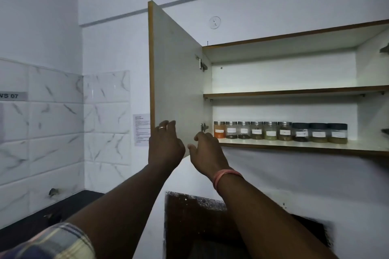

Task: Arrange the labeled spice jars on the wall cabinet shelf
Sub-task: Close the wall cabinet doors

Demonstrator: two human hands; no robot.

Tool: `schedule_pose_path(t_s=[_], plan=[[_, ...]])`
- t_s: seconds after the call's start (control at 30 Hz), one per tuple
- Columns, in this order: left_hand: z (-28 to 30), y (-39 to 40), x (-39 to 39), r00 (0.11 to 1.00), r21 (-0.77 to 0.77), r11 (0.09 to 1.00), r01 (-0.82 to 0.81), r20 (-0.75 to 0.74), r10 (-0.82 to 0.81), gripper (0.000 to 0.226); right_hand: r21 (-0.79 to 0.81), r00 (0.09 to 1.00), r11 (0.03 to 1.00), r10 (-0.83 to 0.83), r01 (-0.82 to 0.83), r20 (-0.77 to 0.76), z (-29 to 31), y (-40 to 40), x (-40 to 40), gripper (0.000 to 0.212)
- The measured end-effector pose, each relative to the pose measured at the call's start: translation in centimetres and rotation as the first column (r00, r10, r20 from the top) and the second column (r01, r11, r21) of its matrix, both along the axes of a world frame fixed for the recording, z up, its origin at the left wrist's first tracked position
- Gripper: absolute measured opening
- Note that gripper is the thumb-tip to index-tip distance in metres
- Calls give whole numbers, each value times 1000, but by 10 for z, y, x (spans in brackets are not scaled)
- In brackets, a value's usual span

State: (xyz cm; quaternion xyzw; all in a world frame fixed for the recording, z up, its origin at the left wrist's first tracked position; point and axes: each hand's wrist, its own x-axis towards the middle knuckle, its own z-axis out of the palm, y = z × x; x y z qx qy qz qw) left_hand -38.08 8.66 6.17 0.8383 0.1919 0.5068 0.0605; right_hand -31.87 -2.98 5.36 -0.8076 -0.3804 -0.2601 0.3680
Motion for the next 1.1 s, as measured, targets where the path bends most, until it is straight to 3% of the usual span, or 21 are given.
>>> schedule_pose_path(t_s=[0.1, 0.27, 0.43, 0.63, 0.77, 0.93, 1.1], plan=[[6, 36, -13, 998, -147, 989, 4, 62, 6, 66, 21, 997, 997, 69, -68, -31, 7, 40, -14, 33], [13, 88, -6, 970, -384, 891, 243, 83, -228, 59, 151, 985, 980, 142, -127, -97, 28, 104, -31, 37], [13, 118, 17, 947, -333, 888, 318, 158, -279, 23, 310, 990, 948, 101, -67, -95, 56, 150, -27, 45], [39, 122, 47, 860, -150, 887, 437, 357, -364, 22, 435, 998, 900, 20, 11, -66, 76, 163, -4, 62], [61, 87, 65, 720, -88, 789, 608, 479, -502, 42, 493, 999, 869, -39, 50, -32, 98, 140, 10, 76], [49, 37, 104, 571, -220, 530, 819, 399, -717, 64, 525, 992, 849, -107, 59, 61, 116, 96, 36, 59], [73, -24, 150, 600, -103, 627, 772, 443, -665, 82, 603, 979, 784, -200, 144, 26, 133, 32, 81, 60]])
